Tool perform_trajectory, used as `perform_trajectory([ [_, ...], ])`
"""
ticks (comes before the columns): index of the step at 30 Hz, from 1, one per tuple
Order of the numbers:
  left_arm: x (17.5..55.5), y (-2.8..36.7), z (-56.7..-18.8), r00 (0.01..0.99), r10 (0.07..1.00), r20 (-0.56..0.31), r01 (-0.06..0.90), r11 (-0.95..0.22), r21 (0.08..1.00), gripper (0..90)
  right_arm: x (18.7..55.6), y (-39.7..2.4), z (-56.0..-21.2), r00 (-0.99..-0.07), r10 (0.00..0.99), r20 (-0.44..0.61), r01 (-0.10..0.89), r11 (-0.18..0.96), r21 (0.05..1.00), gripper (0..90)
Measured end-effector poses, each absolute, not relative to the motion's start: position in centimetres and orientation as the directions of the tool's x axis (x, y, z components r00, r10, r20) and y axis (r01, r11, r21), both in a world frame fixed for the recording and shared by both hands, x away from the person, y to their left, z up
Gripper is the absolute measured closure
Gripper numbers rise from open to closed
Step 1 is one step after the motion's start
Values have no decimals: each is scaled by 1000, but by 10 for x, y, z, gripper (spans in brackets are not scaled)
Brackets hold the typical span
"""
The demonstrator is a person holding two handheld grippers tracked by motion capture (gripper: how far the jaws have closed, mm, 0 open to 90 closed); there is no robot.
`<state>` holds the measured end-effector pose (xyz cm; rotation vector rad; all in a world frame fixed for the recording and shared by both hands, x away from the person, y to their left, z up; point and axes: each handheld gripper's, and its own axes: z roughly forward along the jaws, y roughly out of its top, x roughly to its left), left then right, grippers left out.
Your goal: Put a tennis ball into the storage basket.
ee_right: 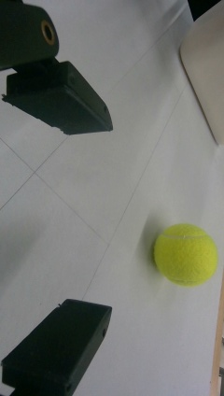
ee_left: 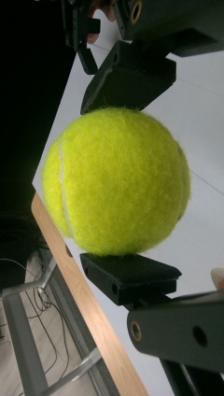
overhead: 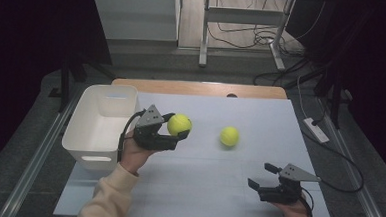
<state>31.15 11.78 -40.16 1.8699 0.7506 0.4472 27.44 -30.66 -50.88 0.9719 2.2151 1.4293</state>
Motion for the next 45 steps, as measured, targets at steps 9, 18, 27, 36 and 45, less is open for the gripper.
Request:
perform_trajectory([
  [9,311,122,-397,729,684,-26,287,-271,919,267,274,-307,-509,-712,697,85,364,263,893,104],
  [18,311,126,-394,719,694,-24,282,-261,923,267,274,-307,-508,-712,697,84,362,263,895,104],
  [27,311,132,-391,708,706,-20,277,-252,927,267,275,-307,-508,-713,697,82,362,266,893,104],
  [36,311,135,-387,701,713,-13,271,-249,930,267,275,-307,-508,-713,697,81,361,265,894,104],
  [45,311,139,-383,691,723,-6,264,-245,933,267,275,-307,-508,-711,698,81,361,264,894,104],
])
